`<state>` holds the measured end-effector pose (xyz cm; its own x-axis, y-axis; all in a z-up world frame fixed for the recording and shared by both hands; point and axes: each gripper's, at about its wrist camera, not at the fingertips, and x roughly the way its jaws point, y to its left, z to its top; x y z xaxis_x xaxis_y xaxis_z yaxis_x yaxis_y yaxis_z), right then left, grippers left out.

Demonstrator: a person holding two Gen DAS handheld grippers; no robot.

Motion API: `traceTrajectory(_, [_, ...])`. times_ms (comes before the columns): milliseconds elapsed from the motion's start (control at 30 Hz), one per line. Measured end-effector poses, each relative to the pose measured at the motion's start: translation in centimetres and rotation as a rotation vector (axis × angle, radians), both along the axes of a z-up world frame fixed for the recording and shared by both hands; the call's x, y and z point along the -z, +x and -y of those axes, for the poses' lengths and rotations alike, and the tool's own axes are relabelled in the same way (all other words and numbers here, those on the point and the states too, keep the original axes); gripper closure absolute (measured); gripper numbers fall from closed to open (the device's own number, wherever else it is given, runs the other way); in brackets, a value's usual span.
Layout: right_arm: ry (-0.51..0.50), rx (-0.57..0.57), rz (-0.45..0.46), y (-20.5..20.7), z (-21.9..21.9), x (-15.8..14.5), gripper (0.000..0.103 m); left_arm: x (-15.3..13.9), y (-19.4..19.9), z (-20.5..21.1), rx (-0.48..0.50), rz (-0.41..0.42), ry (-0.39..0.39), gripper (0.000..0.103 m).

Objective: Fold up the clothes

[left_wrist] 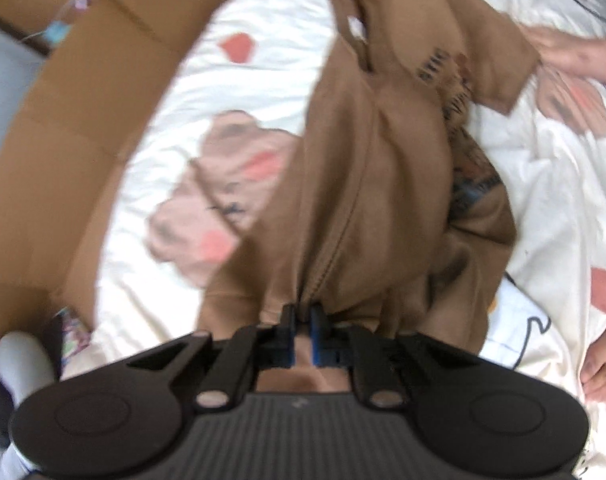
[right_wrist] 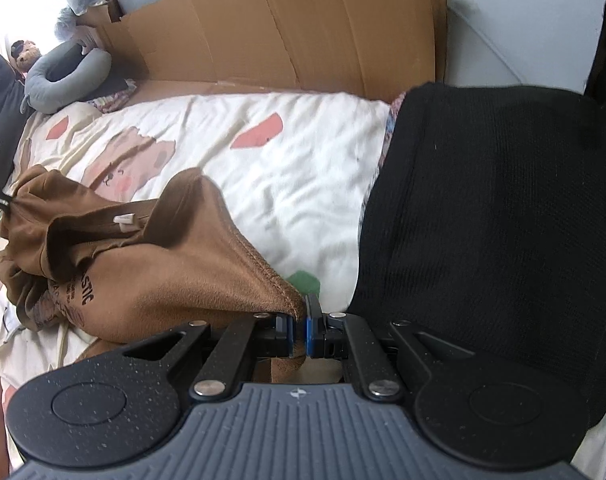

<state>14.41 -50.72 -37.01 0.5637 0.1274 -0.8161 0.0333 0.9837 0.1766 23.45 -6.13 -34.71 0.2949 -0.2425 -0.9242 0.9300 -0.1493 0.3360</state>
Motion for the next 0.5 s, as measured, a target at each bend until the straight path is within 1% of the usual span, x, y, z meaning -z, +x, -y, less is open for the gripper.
traceTrajectory(100, [-0.012,-0.004,0.011,0.4,-0.1,-0.3,0.099,-1.9,0.8,-0.9,-0.047,0.035,-0.046,0.096])
traceTrajectory(200, [-0.025,-0.007,0.026,0.9,-0.2,-0.7,0.099,-2.8,1.9,-1.3,-0.101,0.071,-0.086,0.097])
traceTrajectory(367, [-0.055,-0.023,0.061,2.0,-0.6,-1.5,0.099,-3.7,4.0,-2.1,-0.215,0.118,-0.151,0.097])
traceTrajectory(500, [-0.080,-0.035,0.088,3.3,-0.9,-2.2,0.099,-4.2,5.3,-2.8,-0.282,0.148,-0.171,0.098])
